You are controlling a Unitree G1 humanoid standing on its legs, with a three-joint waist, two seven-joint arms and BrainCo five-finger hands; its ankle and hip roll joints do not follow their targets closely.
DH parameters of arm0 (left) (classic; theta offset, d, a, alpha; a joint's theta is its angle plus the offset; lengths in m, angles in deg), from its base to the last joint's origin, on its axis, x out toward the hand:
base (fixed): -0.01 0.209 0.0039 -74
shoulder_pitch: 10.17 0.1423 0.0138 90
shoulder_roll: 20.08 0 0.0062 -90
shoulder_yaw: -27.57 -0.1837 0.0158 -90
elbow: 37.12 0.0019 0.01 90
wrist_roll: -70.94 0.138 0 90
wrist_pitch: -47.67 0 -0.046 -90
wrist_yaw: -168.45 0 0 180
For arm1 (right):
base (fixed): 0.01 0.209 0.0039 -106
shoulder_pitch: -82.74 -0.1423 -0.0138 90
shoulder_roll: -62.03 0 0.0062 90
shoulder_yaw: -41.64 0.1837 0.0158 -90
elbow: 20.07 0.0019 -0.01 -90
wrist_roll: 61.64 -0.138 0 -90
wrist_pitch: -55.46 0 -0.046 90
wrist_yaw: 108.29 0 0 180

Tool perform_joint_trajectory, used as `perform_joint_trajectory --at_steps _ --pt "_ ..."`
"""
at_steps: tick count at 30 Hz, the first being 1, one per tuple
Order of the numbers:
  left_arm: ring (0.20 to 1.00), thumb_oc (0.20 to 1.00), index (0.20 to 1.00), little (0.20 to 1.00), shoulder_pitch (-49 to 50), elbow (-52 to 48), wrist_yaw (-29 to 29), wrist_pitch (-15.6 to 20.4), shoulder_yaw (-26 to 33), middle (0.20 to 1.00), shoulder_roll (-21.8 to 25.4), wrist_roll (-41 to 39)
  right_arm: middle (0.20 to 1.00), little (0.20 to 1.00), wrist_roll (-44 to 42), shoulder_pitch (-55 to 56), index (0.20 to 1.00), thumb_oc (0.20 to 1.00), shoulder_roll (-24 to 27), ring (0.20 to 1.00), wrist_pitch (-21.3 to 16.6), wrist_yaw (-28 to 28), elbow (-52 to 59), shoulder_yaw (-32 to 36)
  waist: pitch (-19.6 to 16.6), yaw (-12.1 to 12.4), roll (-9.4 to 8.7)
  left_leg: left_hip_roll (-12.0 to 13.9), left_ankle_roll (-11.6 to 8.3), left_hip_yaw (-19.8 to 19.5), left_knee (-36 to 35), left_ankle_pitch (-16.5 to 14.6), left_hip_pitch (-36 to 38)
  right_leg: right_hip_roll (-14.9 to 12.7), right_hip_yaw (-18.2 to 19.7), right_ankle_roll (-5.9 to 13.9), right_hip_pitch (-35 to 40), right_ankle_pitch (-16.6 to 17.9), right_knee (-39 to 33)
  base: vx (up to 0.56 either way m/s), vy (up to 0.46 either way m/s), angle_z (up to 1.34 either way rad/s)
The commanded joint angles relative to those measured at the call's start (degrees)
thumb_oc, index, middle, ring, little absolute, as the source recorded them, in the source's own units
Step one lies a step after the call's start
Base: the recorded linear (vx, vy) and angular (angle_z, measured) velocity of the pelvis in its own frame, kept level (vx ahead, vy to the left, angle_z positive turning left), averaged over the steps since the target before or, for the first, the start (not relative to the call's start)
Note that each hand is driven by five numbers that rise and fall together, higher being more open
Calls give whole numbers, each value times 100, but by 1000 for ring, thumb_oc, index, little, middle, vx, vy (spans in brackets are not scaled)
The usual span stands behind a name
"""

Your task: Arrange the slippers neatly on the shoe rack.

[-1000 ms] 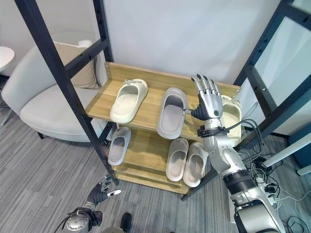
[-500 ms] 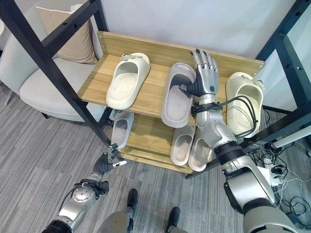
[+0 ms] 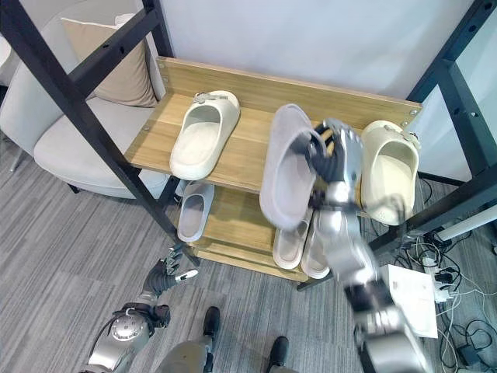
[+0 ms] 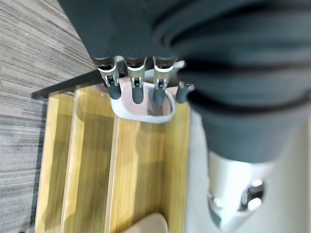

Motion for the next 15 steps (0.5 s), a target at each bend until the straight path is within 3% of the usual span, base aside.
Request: perform_joint_trajectory --at_steps 1,3,4,6,7,11,15 --pt "1000 1000 1000 1000 -131 -287 -69 196 -8 1000 100 266 200 200 -589 18 200 200 137 200 -1110 -33 1020 418 -165 -58 -2 62 -128 32 -14 -744 487 -115 97 226 393 -618 15 28 -43 -10" --pt "1000 1000 1000 1000 -12 -346 -72 180 35 1000 94 300 200 200 -1001 369 200 200 45 200 -1426 -289 1619 474 -208 -139 2 86 -137 75 -14 -751 533 -106 113 233 413 -623 15 -3 -41 -15" --pt "1000 1000 1000 1000 33 -383 -62 181 38 1000 91 285 200 200 -2018 583 200 200 -129 200 -1854 -888 2152 148 -242 -248 16 128 -154 146 -14 -740 565 -97 152 238 407 -603 15 -39 -35 -31" --pt "1000 1000 1000 1000 2 -371 -69 158 -8 1000 88 273 200 200 -2932 679 200 200 -279 200 -2073 -1404 2352 -270 -260 -278 22 148 -166 183 -14 -724 571 -91 172 232 389 -577 15 -56 -35 -26" --pt "1000 1000 1000 1000 -34 -370 -76 151 -61 1000 84 243 200 200 -3949 752 200 200 -379 200 -2232 -1939 2555 -743 -274 -302 25 170 -188 214 -14 -706 582 -79 187 224 391 -566 15 -54 -27 -14" --pt "1000 1000 1000 1000 -163 -349 -107 218 -188 1000 18 173 200 200 -5266 769 200 200 -497 200 -2130 -2908 2460 -1808 -311 -309 33 206 -254 227 -14 -636 577 -45 174 193 406 -555 15 -47 -24 -3" --pt "1000 1000 1000 1000 -332 -338 -94 334 -210 1000 18 194 200 200 -5428 844 200 200 -427 200 -1808 -3530 1828 -2640 -297 -243 29 250 -325 157 -14 -596 555 -14 64 157 452 -569 15 -38 -29 7"
